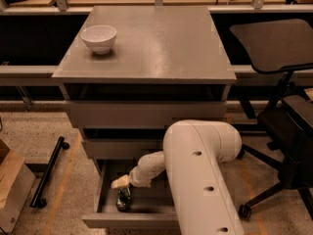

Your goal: Pick green can from bottom drawer and place on counter

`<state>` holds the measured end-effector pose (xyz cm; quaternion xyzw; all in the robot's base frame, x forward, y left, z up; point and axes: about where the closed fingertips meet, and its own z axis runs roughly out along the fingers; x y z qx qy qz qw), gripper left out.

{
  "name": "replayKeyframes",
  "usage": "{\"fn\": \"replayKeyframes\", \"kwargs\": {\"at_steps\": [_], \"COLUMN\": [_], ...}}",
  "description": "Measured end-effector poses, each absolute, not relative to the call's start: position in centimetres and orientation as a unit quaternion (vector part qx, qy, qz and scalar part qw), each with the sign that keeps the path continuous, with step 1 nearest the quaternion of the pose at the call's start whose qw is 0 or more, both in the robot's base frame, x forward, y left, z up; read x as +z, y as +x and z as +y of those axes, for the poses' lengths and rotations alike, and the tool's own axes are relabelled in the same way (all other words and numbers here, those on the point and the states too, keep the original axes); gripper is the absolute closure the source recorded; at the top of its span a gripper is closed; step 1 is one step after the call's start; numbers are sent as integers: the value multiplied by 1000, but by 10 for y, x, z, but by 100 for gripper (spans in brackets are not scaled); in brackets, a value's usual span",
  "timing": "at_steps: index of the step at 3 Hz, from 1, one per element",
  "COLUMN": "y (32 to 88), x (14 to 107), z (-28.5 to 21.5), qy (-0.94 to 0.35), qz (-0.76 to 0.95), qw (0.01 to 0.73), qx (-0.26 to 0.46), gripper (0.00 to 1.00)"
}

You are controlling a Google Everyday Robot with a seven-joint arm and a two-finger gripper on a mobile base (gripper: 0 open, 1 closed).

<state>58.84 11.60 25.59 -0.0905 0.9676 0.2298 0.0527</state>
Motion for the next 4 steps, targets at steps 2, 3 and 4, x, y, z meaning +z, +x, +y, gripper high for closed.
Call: {"fn": "replayKeyframes", "kwargs": {"at_steps": [2,3,4], "y": [596,592,587], "x": [233,225,202], "z": [123,127,144], "qy": [-80,-81,-81], "qz": [963,967,968], "qw": [51,35,11], "qx": [252,241,237], "gripper": [0,0,0]}}
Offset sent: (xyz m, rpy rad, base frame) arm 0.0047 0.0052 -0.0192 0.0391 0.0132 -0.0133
